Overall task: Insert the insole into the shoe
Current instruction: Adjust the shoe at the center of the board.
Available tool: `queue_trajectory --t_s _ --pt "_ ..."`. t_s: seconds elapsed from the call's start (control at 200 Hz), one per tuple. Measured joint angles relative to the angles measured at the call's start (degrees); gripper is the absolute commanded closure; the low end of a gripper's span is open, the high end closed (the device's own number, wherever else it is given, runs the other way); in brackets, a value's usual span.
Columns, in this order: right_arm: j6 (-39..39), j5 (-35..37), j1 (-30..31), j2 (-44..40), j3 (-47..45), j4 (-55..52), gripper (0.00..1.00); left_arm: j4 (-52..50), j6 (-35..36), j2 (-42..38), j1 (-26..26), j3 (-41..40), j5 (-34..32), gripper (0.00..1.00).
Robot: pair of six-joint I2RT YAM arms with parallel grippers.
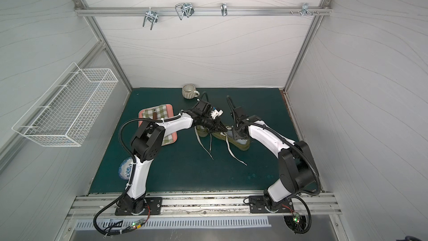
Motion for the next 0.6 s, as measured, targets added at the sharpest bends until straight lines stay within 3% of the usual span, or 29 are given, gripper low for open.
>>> queue_trajectory --t_s 0.115,0.285,0.45,0.515,0.6 --pt "-0.76 -1.51 -1.7 3.1 0.35 0.81 0.38 -0.5 0.2 0.02 0.15 0.09 0.02 1.0" --pt "-1.73 -3.98 -6.16 5.4 0.37 2.34 0.69 -3.32 1.4 1.14 0.17 3.08 -0.13 1.0" --pt "-2.25 -5.05 -6.51 5.29 0.39 2.75 0.94 -8.96 4.44 3.39 0.17 8.57 -0.72 1.0" --pt "-2.78 -5.22 -6.49 4.98 0.39 2.64 1.0 -11.56 5.79 4.07 0.22 10.71 -1.14 1.0" --pt "-2.73 -5.66 -6.49 4.31 0.39 1.99 1.0 -14.95 7.91 4.87 0.39 13.51 -2.23 1.0"
